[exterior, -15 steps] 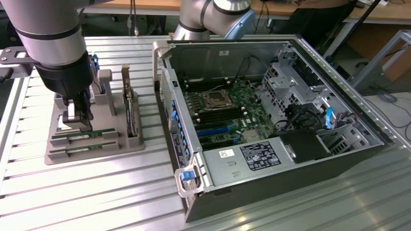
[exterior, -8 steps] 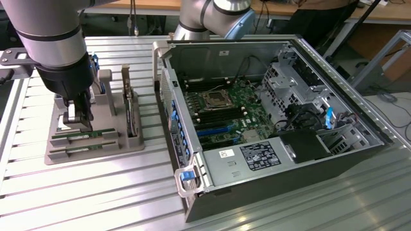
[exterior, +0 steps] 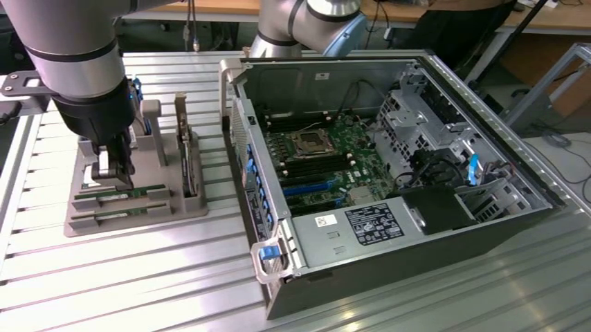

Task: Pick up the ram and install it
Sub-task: 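Pick up the ram and move it above insertion slot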

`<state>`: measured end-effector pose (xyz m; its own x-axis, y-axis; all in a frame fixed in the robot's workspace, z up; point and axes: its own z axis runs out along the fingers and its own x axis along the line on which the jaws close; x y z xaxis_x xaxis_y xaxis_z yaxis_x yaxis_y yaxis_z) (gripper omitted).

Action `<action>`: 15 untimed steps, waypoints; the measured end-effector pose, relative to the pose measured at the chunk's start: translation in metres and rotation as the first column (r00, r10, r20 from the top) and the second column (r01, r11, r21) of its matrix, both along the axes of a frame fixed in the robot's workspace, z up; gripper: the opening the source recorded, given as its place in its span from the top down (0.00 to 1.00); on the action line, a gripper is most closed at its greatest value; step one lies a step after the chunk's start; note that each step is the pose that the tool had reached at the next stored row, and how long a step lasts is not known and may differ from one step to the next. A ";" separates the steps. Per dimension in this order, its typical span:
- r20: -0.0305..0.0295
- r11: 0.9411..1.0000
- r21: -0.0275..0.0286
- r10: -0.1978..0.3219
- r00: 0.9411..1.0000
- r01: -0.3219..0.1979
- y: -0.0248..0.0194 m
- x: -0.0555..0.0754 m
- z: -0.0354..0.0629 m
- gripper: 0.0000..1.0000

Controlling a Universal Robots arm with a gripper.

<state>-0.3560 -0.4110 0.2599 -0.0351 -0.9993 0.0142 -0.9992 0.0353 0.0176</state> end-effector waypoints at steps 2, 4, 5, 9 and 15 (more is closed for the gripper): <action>0.000 1.000 0.000 0.000 1.000 0.000 0.0000 0.000 -0.0005 0.64; 0.000 1.000 0.000 0.000 1.000 0.000 0.0000 0.000 -0.0013 0.64; 0.000 1.000 0.000 0.000 1.000 0.000 0.0000 0.000 -0.0018 0.64; 0.000 1.000 0.000 0.000 1.000 0.000 0.0000 0.000 -0.0032 0.64; 0.000 1.000 0.000 0.001 1.000 -0.001 0.0000 0.000 -0.0059 0.64</action>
